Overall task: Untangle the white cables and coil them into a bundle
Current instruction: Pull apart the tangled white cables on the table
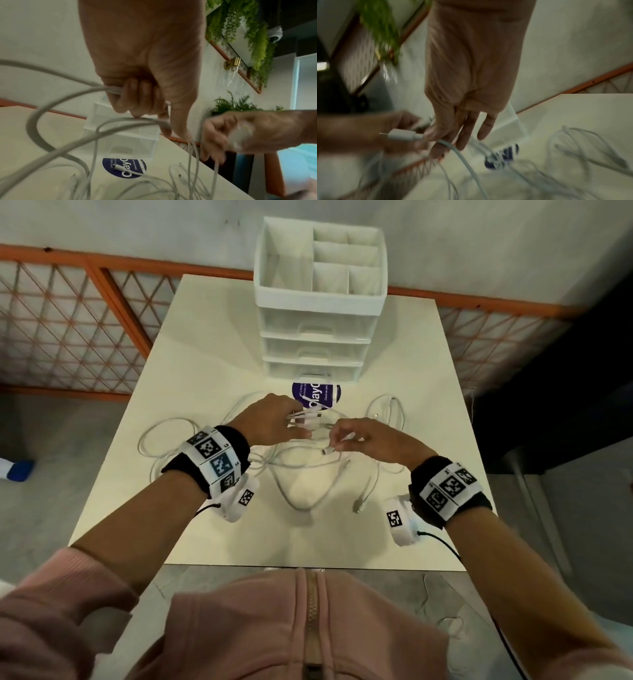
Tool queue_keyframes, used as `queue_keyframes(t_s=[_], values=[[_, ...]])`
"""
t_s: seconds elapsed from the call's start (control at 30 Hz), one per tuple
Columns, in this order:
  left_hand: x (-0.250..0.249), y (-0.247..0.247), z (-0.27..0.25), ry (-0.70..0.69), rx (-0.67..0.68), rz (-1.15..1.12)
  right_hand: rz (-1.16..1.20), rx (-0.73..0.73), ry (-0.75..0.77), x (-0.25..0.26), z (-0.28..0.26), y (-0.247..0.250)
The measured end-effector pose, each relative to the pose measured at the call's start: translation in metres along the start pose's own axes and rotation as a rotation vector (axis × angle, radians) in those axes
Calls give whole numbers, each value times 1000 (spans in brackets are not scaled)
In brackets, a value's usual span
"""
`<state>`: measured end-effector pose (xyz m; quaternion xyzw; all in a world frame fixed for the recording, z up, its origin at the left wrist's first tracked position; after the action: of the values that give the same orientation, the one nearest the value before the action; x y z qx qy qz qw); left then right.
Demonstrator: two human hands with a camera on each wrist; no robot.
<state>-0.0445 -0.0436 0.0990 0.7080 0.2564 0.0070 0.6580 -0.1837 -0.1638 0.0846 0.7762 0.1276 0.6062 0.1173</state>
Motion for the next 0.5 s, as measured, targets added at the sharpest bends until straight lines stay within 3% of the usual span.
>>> queue_keyframes(t_s=[0.13, 0.27, 0.5], values=[[-1, 17, -1, 106, -61, -444, 295, -281, 131, 49, 3, 29], [-22, 35, -4, 33, -64, -819, 433, -409, 210, 73, 16, 29], [-32, 46, 0, 90, -146, -974, 474, -593, 272, 84, 25, 28]])
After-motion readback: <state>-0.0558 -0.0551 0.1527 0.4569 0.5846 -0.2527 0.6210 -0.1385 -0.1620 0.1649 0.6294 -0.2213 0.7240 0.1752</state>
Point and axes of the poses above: each hand's wrist, its own z-axis towards the middle knuckle, its own y-axis out of the back of the hand, x = y × z, the point moved 4 cm from there along z, towards the middle knuckle, and after that the axes turned 12 degrees about z, right-handed, at the moved point
